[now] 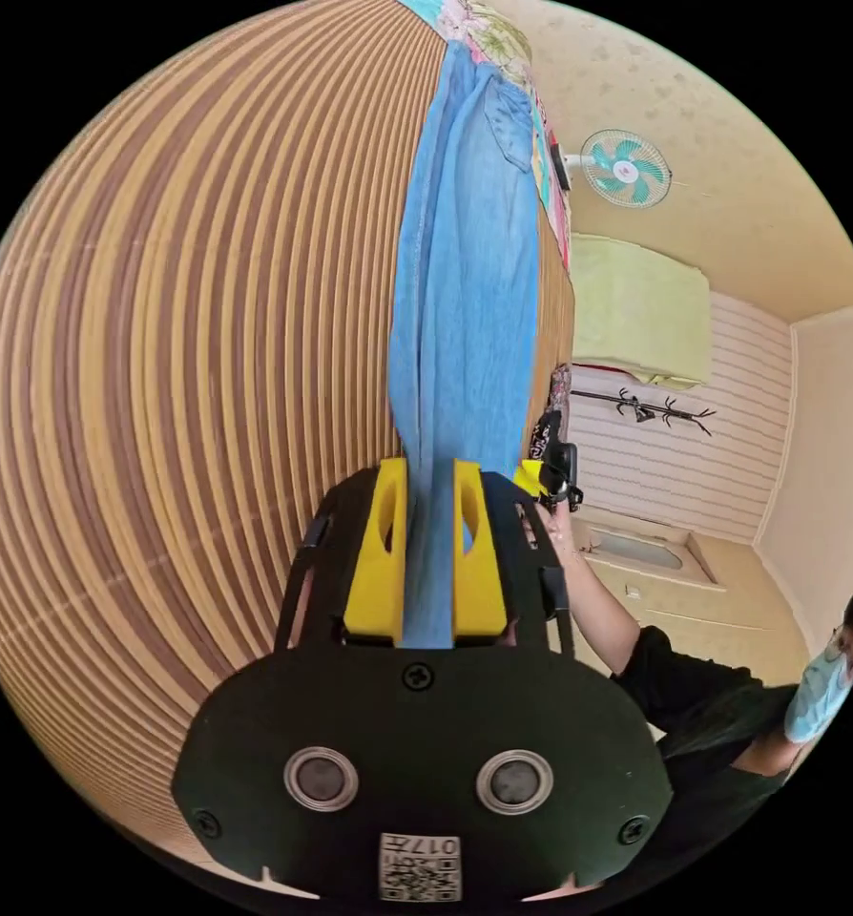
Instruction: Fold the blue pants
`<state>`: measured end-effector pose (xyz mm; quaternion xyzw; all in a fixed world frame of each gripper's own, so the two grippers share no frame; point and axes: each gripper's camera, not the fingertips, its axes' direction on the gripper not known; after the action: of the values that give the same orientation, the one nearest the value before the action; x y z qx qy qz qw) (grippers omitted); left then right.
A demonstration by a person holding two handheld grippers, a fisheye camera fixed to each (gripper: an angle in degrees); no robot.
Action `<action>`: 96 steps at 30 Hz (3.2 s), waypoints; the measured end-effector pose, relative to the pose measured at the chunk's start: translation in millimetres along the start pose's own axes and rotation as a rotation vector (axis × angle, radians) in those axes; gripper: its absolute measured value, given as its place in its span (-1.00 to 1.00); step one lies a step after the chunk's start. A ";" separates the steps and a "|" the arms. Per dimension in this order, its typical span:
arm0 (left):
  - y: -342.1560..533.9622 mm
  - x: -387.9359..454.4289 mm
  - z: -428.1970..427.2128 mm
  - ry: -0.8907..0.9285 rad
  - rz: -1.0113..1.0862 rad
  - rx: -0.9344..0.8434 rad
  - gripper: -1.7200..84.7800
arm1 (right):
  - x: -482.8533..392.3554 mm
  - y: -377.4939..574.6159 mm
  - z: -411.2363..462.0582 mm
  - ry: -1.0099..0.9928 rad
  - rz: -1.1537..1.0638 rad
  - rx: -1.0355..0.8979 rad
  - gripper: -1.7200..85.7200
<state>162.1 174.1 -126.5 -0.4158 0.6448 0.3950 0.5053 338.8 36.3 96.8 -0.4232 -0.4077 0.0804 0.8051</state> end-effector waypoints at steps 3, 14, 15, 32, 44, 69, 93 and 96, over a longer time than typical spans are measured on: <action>3.2 -1.7 15.0 0.028 -0.068 -0.045 -0.93 | -2.5 0.9 -2.4 -0.094 0.024 0.030 -0.86; 215.4 237.5 -128.7 0.441 0.759 0.217 -0.97 | -272.1 169.9 -121.0 -0.449 -0.674 0.094 -0.91; 227.8 256.4 -136.9 0.437 0.798 0.234 -0.97 | -289.6 177.8 -127.5 -0.451 -0.701 0.105 -0.92; 176.0 397.3 -179.8 0.206 0.667 0.424 -0.97 | -410.5 73.2 -145.5 -0.214 -0.684 0.219 -0.92; 197.6 157.9 -1.4 -0.079 0.222 0.108 -0.82 | -83.9 135.2 -26.8 -0.120 -0.121 0.051 -0.90; 215.2 41.6 83.7 0.526 -0.314 -0.177 -0.83 | -72.8 96.8 84.0 0.044 0.110 -0.299 -0.85; 501.0 130.0 -392.1 0.065 -0.050 1.261 -0.73 | -498.2 23.8 545.2 0.062 -0.747 -0.775 -0.83; 522.0 68.6 -323.6 0.122 -0.236 1.233 -0.73 | -389.0 7.6 565.5 0.303 -0.490 -0.859 -0.87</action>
<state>-440.6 42.6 -89.9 -0.1384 0.7313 -0.1320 0.6547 -323.9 204.8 37.2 -0.6146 -0.3700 -0.3471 0.6041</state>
